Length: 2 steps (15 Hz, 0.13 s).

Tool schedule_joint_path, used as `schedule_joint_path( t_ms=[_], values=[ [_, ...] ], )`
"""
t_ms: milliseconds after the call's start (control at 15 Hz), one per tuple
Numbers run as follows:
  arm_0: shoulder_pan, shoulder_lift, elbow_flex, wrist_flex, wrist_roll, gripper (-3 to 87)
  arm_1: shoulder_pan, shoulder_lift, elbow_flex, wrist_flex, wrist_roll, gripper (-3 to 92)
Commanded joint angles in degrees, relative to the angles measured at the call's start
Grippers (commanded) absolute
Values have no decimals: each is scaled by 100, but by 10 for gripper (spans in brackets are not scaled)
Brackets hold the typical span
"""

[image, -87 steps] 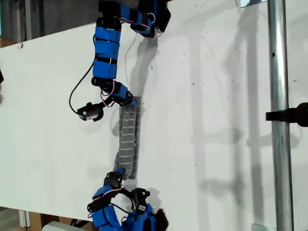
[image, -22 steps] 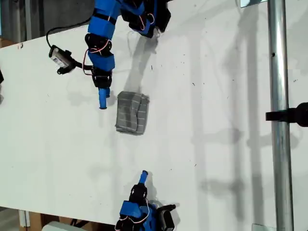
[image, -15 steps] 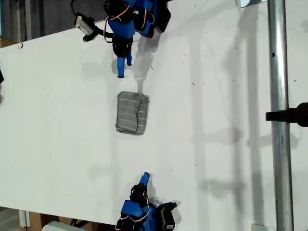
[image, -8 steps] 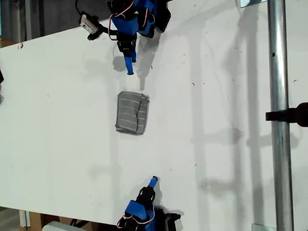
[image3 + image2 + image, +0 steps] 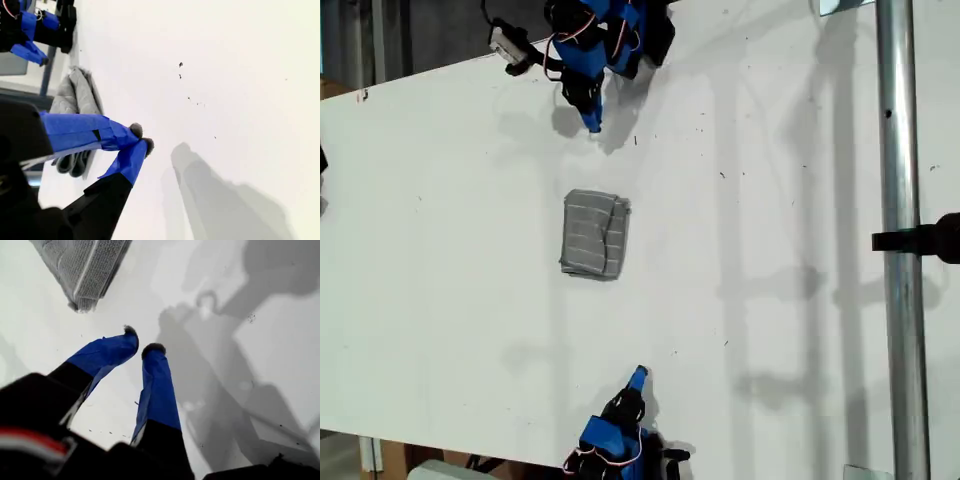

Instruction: Grasp corners of a towel and fold twice.

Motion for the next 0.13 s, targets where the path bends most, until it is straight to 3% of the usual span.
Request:
schedule_joint_path(
  t_ms=[0,67],
  values=[
    [9,26,26,-18,35,-13,9,-9,-97,53,-18,72],
    [9,26,26,-18,35,-13,-9,-9,-97,53,-18,72]
  ],
)
